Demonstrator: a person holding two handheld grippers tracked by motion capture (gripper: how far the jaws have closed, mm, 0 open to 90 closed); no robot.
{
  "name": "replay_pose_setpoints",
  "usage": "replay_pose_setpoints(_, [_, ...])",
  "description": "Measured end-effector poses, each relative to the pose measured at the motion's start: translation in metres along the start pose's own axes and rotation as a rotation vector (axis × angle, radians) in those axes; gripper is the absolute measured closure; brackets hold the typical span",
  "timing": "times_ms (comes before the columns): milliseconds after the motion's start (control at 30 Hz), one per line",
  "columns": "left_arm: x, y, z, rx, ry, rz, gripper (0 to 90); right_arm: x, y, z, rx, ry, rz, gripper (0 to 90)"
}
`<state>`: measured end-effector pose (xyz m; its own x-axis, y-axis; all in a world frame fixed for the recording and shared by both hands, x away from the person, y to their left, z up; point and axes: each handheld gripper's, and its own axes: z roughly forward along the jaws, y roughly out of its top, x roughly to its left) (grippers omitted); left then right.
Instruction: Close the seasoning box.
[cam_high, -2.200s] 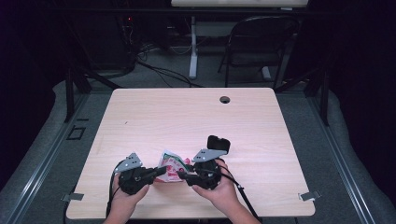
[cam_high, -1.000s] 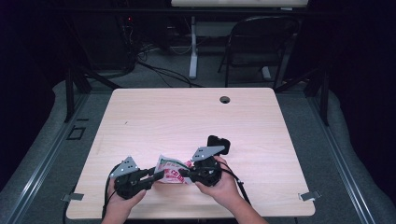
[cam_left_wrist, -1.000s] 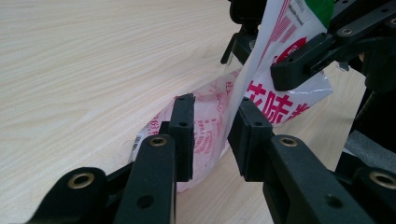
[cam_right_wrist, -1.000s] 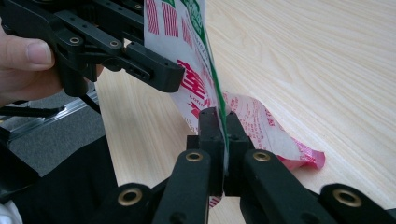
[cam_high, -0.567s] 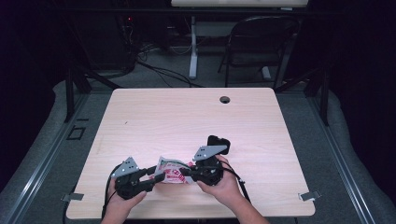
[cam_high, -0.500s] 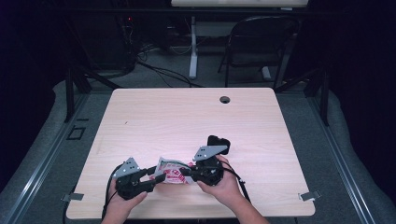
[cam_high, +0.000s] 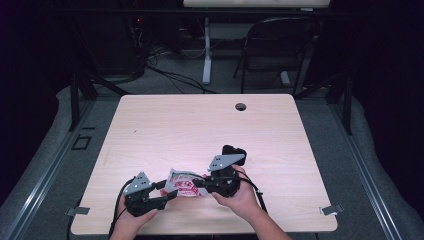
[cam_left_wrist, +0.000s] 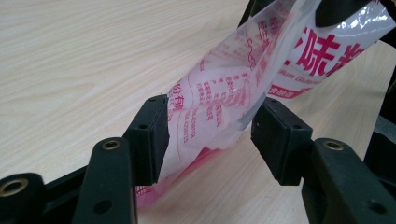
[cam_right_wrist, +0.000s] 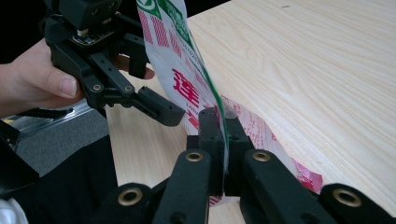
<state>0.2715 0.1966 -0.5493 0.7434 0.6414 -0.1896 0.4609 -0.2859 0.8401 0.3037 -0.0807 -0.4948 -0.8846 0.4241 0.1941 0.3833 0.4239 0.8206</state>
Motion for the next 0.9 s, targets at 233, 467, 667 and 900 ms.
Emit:
replay_pose_setpoints(233, [0.002, -0.005, 0.001, 0.012, -0.003, 0.018, 39.6, 0.0, 0.002, 0.0, -0.002, 0.009, -0.005, 90.0])
replay_pose_setpoints(467, [0.002, -0.006, 0.003, 0.013, -0.043, 0.031, 37.1, 0.001, 0.003, -0.003, -0.003, 0.029, -0.007, 90.0])
replay_pose_setpoints(667, [0.0, -0.007, 0.01, 0.034, -0.051, 0.048, 34.8, 0.001, 0.004, -0.006, -0.011, 0.052, 0.001, 90.0])
replay_pose_setpoints(900, [0.001, -0.008, 0.014, 0.053, -0.064, 0.06, 32.3, 0.003, 0.005, -0.01, -0.019, 0.071, 0.003, 90.0])
